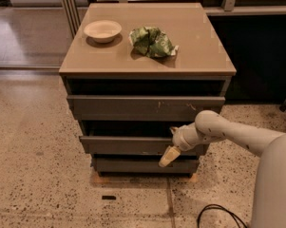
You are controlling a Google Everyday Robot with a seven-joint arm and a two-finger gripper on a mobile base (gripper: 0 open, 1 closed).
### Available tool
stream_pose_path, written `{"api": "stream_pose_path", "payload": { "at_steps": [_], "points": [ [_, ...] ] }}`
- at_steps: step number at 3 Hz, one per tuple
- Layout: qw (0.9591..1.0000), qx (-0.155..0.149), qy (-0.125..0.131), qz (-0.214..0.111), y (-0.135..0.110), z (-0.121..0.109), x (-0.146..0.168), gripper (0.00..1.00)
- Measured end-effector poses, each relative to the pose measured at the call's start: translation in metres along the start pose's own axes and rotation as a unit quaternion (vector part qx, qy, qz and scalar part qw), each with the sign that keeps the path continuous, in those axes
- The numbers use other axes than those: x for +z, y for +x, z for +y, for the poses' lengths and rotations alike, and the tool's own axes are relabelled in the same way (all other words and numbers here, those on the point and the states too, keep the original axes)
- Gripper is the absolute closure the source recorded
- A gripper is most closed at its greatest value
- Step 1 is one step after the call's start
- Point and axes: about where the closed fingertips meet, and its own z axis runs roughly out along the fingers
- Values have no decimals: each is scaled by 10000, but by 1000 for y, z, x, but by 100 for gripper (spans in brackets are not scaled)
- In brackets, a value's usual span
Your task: Open middle drawer
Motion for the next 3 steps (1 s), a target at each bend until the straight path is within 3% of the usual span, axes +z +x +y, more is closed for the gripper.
{"api": "stream_pose_path", "payload": {
  "at_steps": [2,3],
  "points": [
    [9993,268,-207,136,25,7,21,0],
    [9993,267,-208,136,25,7,21,0]
  ]
}}
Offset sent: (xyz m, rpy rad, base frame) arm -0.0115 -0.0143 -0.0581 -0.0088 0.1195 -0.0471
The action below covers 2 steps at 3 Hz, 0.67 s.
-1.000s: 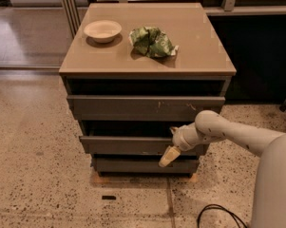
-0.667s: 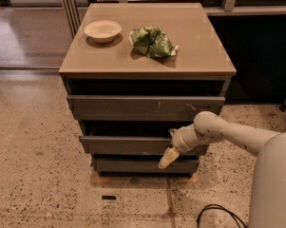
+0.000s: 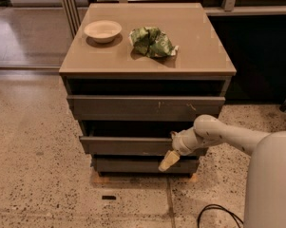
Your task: Open middle drawer
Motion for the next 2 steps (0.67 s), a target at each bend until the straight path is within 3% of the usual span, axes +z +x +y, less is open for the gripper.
{"api": "stream_pose_path", "payload": {
  "at_steps": [2],
  "points": [
    [9996,21,-257,87,5,24,-1,0]
  ]
}}
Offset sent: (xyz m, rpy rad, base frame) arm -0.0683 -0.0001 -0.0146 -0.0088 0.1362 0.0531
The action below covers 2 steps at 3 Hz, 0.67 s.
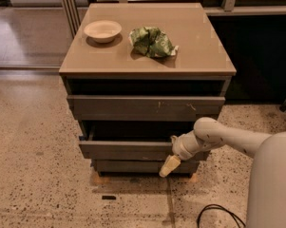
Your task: Open middle drawer
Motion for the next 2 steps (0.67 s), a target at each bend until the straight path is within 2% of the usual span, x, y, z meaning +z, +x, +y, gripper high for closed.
{"api": "stream_pose_path", "payload": {
  "at_steps": [2],
  "points": [
    [10000,-40,-75,6,-1,3,5,0]
  ]
}}
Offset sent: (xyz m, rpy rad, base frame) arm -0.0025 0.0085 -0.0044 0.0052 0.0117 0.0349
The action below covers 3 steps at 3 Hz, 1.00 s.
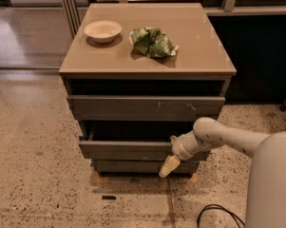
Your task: Open middle drawer
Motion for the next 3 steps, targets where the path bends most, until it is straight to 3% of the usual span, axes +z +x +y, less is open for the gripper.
{"api": "stream_pose_path", "payload": {
  "at_steps": [1,2,3],
  "points": [
    [9999,-26,-97,14,-1,6,2,0],
    [9995,-45,-316,39,0,26,0,0],
    [9995,-45,-317,38,0,26,0,0]
  ]
}}
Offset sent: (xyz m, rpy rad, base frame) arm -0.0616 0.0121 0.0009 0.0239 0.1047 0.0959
